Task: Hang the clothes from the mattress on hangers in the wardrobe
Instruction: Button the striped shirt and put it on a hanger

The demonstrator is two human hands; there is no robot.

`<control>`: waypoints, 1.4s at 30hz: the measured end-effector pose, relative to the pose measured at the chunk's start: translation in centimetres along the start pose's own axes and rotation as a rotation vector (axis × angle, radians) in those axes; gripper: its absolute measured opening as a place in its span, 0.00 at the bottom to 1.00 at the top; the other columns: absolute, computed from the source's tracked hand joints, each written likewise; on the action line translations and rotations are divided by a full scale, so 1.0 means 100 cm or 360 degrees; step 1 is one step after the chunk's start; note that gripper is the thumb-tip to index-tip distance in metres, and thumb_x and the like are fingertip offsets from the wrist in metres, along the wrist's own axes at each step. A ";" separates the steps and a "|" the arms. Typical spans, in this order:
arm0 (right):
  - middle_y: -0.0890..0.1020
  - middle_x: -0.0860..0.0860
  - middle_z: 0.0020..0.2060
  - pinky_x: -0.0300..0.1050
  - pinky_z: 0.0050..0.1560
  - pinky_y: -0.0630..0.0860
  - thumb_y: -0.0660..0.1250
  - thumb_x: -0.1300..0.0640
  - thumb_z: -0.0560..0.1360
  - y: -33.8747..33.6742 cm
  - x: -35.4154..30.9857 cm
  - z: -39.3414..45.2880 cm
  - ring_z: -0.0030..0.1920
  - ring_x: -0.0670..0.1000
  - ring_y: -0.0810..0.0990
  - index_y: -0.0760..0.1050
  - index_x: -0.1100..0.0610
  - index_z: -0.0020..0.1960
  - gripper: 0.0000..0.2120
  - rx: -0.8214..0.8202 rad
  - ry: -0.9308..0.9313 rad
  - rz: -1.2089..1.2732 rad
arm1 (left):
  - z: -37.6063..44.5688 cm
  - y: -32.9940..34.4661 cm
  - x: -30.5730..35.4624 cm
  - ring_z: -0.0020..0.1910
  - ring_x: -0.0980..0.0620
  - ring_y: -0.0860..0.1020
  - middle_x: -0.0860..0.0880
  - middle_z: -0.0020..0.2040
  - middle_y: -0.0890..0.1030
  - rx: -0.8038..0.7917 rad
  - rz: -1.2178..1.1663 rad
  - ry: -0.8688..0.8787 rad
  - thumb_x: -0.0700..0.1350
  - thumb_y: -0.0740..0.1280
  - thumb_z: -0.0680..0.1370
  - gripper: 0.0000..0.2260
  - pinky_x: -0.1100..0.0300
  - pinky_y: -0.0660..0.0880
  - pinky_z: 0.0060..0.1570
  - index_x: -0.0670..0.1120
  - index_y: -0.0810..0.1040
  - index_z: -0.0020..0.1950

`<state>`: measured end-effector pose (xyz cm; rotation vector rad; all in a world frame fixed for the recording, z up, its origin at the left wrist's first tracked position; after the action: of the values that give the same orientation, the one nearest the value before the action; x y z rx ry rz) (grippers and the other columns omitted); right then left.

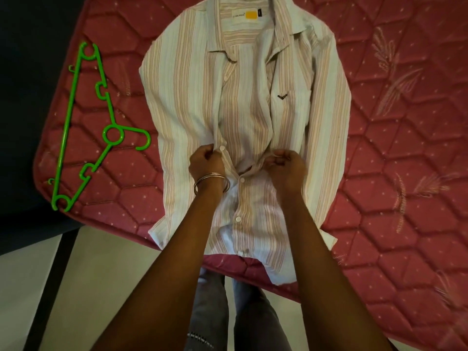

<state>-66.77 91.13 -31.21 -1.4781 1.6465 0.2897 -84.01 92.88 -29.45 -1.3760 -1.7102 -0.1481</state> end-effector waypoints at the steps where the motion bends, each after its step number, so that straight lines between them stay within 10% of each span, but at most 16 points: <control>1: 0.80 0.51 0.37 0.47 0.47 0.80 0.68 0.70 0.71 -0.001 0.002 0.002 0.40 0.51 0.81 0.76 0.61 0.52 0.11 -0.0011 0.0027 0.0084 | 0.000 0.000 0.000 0.37 0.50 0.75 0.48 0.37 0.80 -0.0025 -0.0048 -0.0036 0.36 0.68 0.74 0.04 0.58 0.74 0.41 0.42 0.82 0.45; 8: 0.84 0.52 0.43 0.50 0.49 0.80 0.68 0.64 0.72 0.013 -0.014 0.011 0.44 0.50 0.82 0.78 0.57 0.50 0.08 -0.0136 -0.0092 -0.0238 | -0.018 -0.015 0.004 0.32 0.53 0.76 0.50 0.33 0.78 -0.0210 -0.0668 -0.0182 0.33 0.66 0.76 0.09 0.57 0.74 0.34 0.46 0.75 0.40; 12: 0.79 0.50 0.28 0.39 0.30 0.74 0.68 0.69 0.74 -0.009 -0.024 0.000 0.29 0.46 0.77 0.78 0.60 0.37 0.09 -0.0246 0.0118 0.0488 | -0.025 -0.028 0.008 0.33 0.51 0.73 0.43 0.39 0.73 -0.0155 -0.0513 0.0321 0.36 0.65 0.74 0.15 0.54 0.74 0.38 0.56 0.71 0.50; 18: 0.79 0.51 0.35 0.40 0.41 0.78 0.58 0.68 0.78 -0.033 -0.007 -0.035 0.38 0.49 0.78 0.74 0.57 0.41 0.11 -0.0390 0.0463 0.1629 | -0.025 -0.005 0.011 0.49 0.46 0.80 0.46 0.46 0.82 -0.0256 -0.0251 0.0387 0.37 0.67 0.76 0.06 0.45 0.77 0.55 0.46 0.81 0.46; 21: 0.79 0.51 0.34 0.42 0.36 0.77 0.60 0.65 0.79 -0.019 0.000 -0.027 0.36 0.50 0.79 0.75 0.58 0.46 0.07 -0.0273 0.0542 0.1038 | -0.017 0.007 0.005 0.48 0.43 0.82 0.44 0.43 0.83 -0.0316 -0.0217 0.0156 0.38 0.71 0.73 0.06 0.43 0.78 0.53 0.49 0.82 0.40; 25: 0.77 0.50 0.40 0.43 0.45 0.72 0.63 0.70 0.69 -0.023 -0.009 -0.018 0.44 0.53 0.77 0.75 0.62 0.53 0.13 0.0489 -0.0320 -0.0190 | -0.007 0.007 0.005 0.43 0.46 0.82 0.47 0.39 0.83 -0.0320 -0.0013 0.0164 0.37 0.72 0.71 0.07 0.45 0.80 0.50 0.49 0.82 0.37; 30: 0.78 0.59 0.48 0.41 0.47 0.67 0.73 0.62 0.69 -0.003 -0.008 -0.022 0.49 0.57 0.76 0.77 0.63 0.53 0.14 0.0257 -0.0660 -0.0741 | -0.013 0.002 0.012 0.46 0.44 0.79 0.43 0.44 0.82 -0.0162 0.0553 0.0701 0.38 0.72 0.71 0.03 0.53 0.77 0.49 0.42 0.83 0.43; 35: 0.83 0.58 0.34 0.36 0.41 0.69 0.69 0.60 0.75 -0.016 -0.011 -0.021 0.36 0.58 0.81 0.82 0.63 0.41 0.07 0.0459 -0.0427 -0.0284 | -0.028 0.013 0.027 0.44 0.40 0.76 0.40 0.43 0.79 -0.0060 0.0927 0.1121 0.36 0.70 0.70 0.04 0.54 0.71 0.43 0.43 0.82 0.41; 38: 0.77 0.50 0.27 0.46 0.33 0.72 0.68 0.62 0.76 -0.011 -0.017 -0.021 0.30 0.50 0.74 0.79 0.61 0.36 0.10 0.0033 -0.0347 0.0420 | -0.031 0.025 0.028 0.40 0.45 0.81 0.44 0.39 0.83 -0.0287 0.0681 0.0906 0.36 0.69 0.72 0.04 0.55 0.78 0.42 0.42 0.82 0.41; 42: 0.82 0.50 0.35 0.41 0.38 0.75 0.70 0.62 0.75 -0.004 -0.038 -0.017 0.35 0.44 0.80 0.82 0.64 0.47 0.05 -0.0169 -0.0554 0.0180 | -0.030 0.031 0.037 0.37 0.54 0.81 0.47 0.38 0.84 -0.0387 0.0387 0.0714 0.36 0.71 0.72 0.03 0.65 0.77 0.43 0.41 0.84 0.43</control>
<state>-67.53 92.50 -27.31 -1.3252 1.4507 0.6681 -79.65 94.96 -26.42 -1.5751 -1.1723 -0.5008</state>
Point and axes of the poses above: each hand's wrist, its own z-axis towards the middle knuckle, its own y-axis out of the palm, x = y × z, the point moved 3 cm from there along z, towards the middle knuckle
